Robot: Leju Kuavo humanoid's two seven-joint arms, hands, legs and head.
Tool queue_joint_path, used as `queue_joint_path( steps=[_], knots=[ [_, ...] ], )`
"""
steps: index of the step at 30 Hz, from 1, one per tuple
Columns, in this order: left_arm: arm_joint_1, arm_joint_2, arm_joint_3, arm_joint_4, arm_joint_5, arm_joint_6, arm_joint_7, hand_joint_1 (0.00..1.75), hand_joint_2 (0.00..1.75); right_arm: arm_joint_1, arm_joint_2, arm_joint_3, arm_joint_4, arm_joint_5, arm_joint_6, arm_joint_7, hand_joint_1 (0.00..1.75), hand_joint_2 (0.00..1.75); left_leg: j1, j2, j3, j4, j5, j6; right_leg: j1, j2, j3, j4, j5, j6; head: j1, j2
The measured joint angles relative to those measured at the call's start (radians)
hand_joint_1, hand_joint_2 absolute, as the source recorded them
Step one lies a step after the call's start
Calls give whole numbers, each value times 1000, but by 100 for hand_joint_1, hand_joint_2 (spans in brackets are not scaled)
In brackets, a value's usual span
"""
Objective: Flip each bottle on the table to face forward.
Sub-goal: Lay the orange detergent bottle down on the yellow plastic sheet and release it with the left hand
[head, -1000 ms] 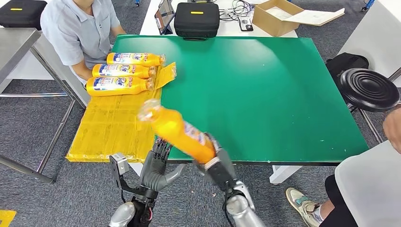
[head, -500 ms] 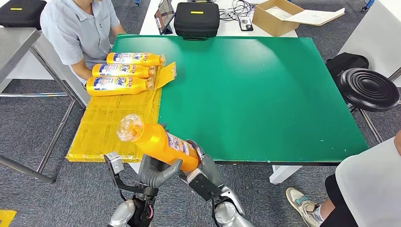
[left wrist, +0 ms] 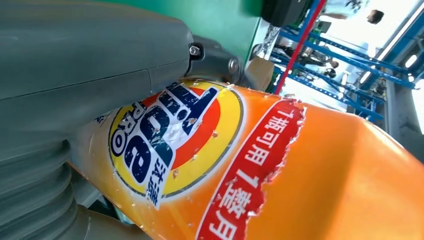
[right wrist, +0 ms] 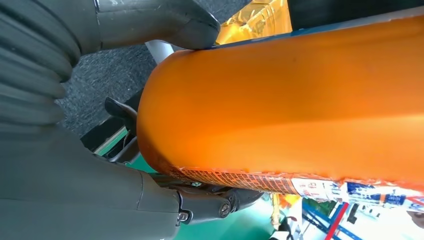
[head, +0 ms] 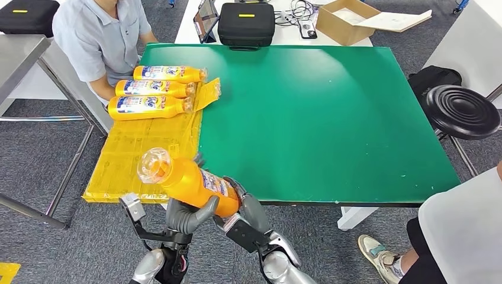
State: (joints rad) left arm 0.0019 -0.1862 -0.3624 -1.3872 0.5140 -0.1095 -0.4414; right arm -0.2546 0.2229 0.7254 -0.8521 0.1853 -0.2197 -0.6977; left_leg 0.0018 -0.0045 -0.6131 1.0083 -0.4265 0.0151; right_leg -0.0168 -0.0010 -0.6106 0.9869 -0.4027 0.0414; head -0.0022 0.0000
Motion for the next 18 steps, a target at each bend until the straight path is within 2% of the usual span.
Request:
queue_joint_path(
  steps=[1, 4, 5, 10, 14, 18],
  knots=[
    [0, 2, 0, 0, -1, 0, -2, 175, 175, -2, 0, 5, 1, -1, 0, 0, 144, 175, 0, 0, 0, 0, 0, 0, 0, 0, 0, 0, 0, 0, 0, 0],
    [0, 7, 0, 0, -1, -3, -6, 175, 175, -6, -1, 17, 5, -6, 0, 0, 18, 175, 0, 0, 0, 0, 0, 0, 0, 0, 0, 0, 0, 0, 0, 0],
    [0, 9, 1, 0, 0, -7, -6, 175, 175, -6, -1, 22, 7, -7, 1, 0, 0, 175, 0, 0, 0, 0, 0, 0, 0, 0, 0, 0, 0, 0, 0, 0],
    [11, 12, 2, -1, -10, -17, -3, 175, 175, -6, -1, 44, 24, -15, 11, -1, 0, 175, 0, 0, 0, 0, 0, 0, 0, 0, -1, 0, 0, 0, 0, 0],
    [18, 12, 6, -3, -22, -16, -1, 175, 175, -7, -1, 50, 34, -14, 12, -1, 0, 0, 0, 0, -1, 0, 0, 0, 0, 0, -1, 0, 0, 0, 0, 0],
    [18, 12, 12, -3, -29, -9, 11, 175, 175, -7, -1, 51, 38, -9, 12, 0, 0, 0, 0, 0, -1, 0, 0, 0, 0, 0, -1, 0, 0, 0, 0, 0]
  ],
)
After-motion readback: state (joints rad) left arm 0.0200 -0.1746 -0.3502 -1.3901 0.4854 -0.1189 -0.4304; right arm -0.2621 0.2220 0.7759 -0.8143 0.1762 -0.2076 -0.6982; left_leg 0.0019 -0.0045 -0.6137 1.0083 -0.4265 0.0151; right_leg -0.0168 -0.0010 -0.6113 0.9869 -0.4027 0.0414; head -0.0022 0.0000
